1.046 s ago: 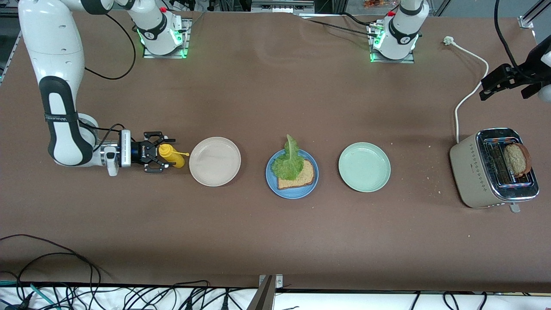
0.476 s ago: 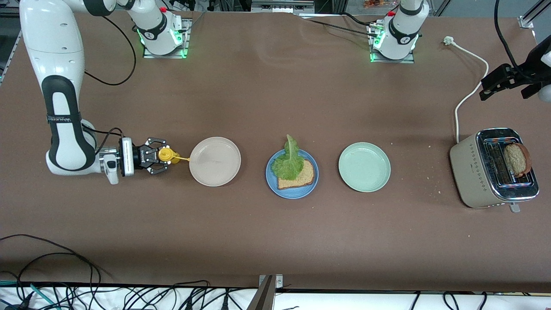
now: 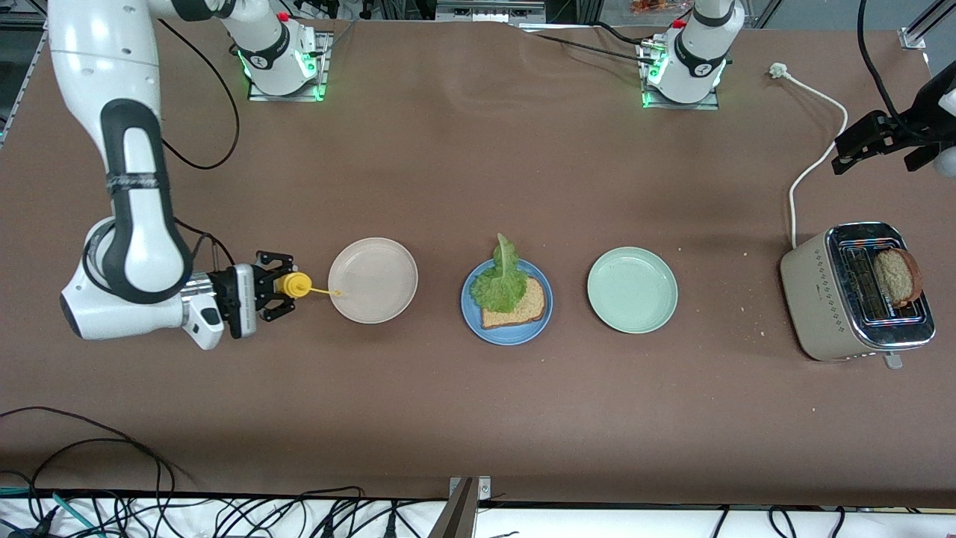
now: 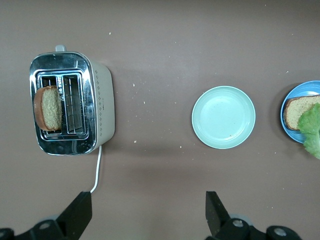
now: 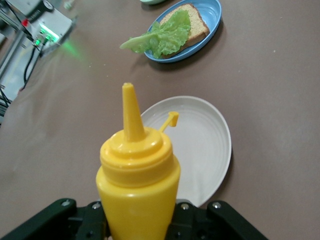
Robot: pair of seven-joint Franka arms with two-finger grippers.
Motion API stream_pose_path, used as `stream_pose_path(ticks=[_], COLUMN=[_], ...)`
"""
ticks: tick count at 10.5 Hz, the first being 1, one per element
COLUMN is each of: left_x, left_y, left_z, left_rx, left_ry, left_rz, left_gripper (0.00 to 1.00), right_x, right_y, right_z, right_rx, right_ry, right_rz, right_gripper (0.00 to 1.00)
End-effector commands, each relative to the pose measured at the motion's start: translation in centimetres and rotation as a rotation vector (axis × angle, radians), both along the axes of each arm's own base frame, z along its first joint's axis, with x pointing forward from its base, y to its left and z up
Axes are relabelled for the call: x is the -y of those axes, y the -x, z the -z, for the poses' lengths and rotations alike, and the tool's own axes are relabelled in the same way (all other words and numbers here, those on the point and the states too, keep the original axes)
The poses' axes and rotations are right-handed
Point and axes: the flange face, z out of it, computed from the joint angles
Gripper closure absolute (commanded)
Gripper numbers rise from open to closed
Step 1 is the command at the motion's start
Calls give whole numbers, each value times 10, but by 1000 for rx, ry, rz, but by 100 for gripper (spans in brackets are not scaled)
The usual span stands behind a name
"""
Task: Make sandwich in blue plate with both arms
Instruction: 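Lift the mustard bottle with the right gripper toward the blue plate, then tilt the mustard bottle nozzle over the sandwich with the right gripper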
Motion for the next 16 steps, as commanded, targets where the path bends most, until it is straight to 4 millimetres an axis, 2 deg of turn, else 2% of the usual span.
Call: stream_pose_path(ticks=[1,2,3,4,6,10,13,15,16], left_x=[-1,-3,-3,-2,-4,-6,-6,-6,-6], left_y=[2,2,2,2,2,2,2,2,2], left_z=[-5,-5,-5,-5,-5,-5,-5,-5,-5], left_rx=[0,0,0,0,0,-1,-1,0,-1], left_ry=[-32,-32,-32,-32,-30,-30,-30,-32,-30], left_rz=[10,8,8,12,9,9,9,7,9], left_gripper=[0,0,0,0,0,0,0,0,0], right_x=[-37,-77,-115,-149,-215,-330,-379,-420,-425], right_y=[-8,-6,-1,9,27,77,96,125,129], right_z=[-53,-83,-96,-101,-108,-84,-63,-51,-46], right_rx=[9,72,113,134,252,521,668,803,810], right_ry=[196,388,493,571,779,1008,1084,1196,1205], right_rz=[11,-44,-85,-97,-122,-240,-291,-412,-422], right_gripper=[95,95,95,94,94,93,93,93,93])
